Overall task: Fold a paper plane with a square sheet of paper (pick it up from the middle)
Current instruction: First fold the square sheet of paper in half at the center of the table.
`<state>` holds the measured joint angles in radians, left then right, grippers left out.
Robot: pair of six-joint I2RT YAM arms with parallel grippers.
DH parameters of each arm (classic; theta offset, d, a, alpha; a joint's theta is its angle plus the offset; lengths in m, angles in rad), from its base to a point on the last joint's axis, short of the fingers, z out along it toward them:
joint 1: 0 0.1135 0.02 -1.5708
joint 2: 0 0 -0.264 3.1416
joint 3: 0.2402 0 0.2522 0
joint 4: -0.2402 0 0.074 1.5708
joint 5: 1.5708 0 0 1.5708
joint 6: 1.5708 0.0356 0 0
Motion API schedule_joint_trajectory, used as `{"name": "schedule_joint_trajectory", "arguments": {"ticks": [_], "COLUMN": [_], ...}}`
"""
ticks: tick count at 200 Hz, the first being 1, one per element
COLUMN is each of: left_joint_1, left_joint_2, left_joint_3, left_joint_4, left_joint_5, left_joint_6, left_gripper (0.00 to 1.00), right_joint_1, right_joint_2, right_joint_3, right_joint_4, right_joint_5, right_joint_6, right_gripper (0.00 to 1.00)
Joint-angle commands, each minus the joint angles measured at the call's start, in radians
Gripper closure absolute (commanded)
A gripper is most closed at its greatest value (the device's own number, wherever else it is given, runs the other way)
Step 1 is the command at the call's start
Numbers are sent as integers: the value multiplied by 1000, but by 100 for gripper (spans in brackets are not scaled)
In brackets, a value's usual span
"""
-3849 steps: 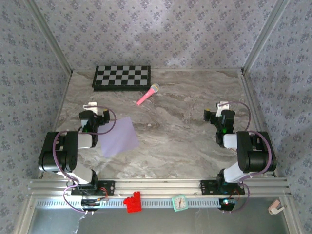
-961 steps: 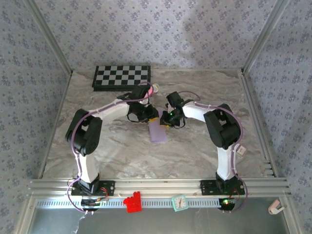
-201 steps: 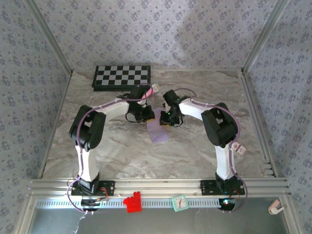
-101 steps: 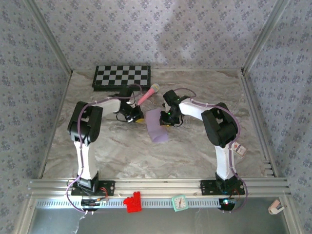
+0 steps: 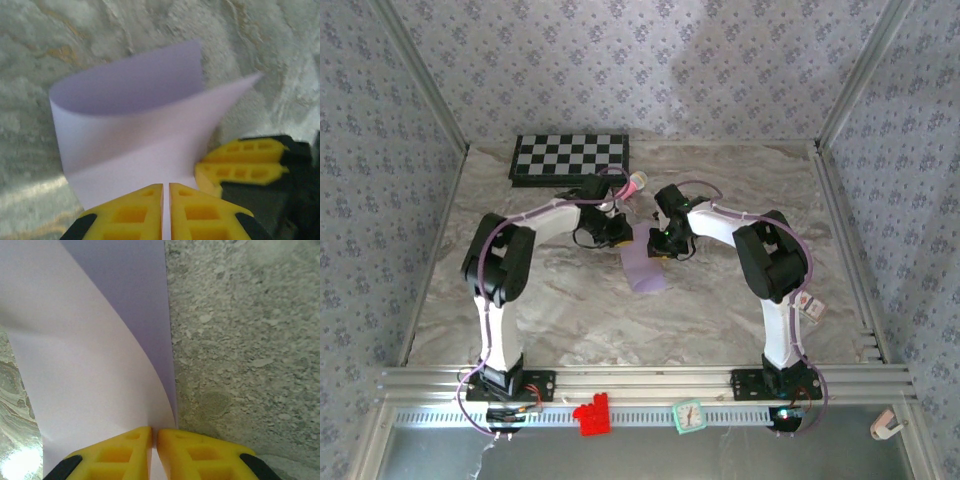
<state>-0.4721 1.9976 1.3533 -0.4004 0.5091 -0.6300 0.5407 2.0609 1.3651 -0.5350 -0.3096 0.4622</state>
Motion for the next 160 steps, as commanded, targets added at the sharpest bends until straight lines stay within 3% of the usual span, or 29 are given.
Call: {"name": "schedule_joint_trajectory", "arguments": {"ticks": [1,90,125,160], "left_joint_1": [19,130,153,133], "left_joint_2": [51,77,24,-60], "left_joint_3": [42,2,-5,-28], "left_joint_4": [14,6,1,61], "left_joint_5": [-25,-209,-187,-60], "left_joint_6": [-16,28,42,4], "left_gripper": [89,90,89,88], "right_joint_1": [-35,-36,-36,-37], "right_joint_2": [140,143,144,145], "right_joint_3": [-98,-109,-110,-106], "right_joint_4": [-144,-136,-135,-135], "right_joint_5": [255,264,264,265], "right_joint_6": [-17,-13,-14,-14], "right_gripper": [80,81,81,81]}}
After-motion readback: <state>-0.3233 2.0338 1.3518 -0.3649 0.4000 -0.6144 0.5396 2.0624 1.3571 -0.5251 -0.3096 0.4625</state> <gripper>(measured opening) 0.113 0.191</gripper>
